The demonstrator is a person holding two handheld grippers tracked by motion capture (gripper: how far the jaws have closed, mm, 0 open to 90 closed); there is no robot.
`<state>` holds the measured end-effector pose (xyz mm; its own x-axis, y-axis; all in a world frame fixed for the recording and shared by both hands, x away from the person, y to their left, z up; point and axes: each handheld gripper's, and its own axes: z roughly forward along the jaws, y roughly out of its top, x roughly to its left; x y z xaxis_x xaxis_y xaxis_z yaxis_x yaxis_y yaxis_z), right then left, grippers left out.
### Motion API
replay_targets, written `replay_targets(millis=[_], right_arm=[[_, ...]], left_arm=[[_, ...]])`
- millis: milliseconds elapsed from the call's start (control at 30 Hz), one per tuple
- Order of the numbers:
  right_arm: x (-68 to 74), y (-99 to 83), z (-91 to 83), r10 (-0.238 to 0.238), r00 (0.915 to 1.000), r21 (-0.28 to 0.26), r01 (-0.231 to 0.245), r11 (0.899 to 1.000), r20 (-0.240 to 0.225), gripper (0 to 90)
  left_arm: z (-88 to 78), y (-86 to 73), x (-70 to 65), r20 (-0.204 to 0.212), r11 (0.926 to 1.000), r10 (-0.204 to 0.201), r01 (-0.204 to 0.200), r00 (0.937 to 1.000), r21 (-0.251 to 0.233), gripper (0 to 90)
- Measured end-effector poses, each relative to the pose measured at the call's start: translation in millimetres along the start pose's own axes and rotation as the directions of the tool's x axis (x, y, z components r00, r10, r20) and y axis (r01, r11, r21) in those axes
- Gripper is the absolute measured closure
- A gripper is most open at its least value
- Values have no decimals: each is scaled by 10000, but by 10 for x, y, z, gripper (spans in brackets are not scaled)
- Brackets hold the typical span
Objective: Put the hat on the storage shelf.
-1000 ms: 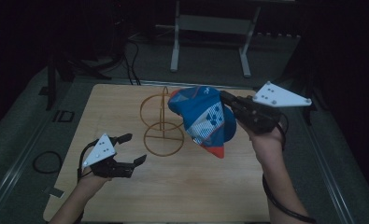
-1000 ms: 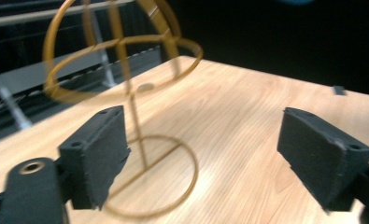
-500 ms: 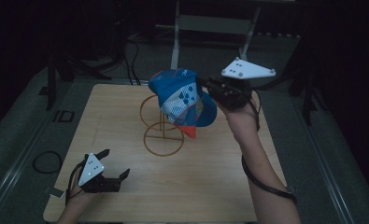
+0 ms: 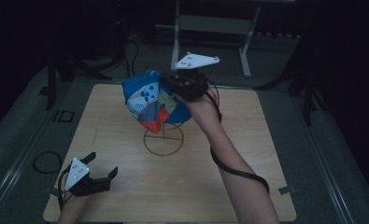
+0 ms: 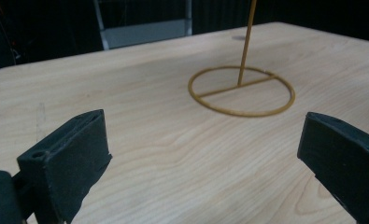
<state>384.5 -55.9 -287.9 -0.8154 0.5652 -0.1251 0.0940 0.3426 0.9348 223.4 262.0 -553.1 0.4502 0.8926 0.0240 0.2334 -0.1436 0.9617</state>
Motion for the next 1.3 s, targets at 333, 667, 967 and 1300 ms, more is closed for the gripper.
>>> replay_targets(millis=[333,667,967,1300], right_arm=[[43,-163,343,243,9982,808,-199,9965,-540,900],[-100,-365,283,562,9980,1085,-529,9927,-275,900],[-228,-603,177,1035,9944,1063,-1009,9892,-191,900],[-233,-658,162,1268,9907,971,-1216,9878,-495,828]], left_arm=[[-18,-41,71,80,9989,-457,457,9989,-67,25],[18,-52,52,109,9995,-326,326,9994,41,25],[26,-72,49,150,9994,-318,316,9994,169,25],[38,-74,35,219,9994,-292,288,9993,184,25]])
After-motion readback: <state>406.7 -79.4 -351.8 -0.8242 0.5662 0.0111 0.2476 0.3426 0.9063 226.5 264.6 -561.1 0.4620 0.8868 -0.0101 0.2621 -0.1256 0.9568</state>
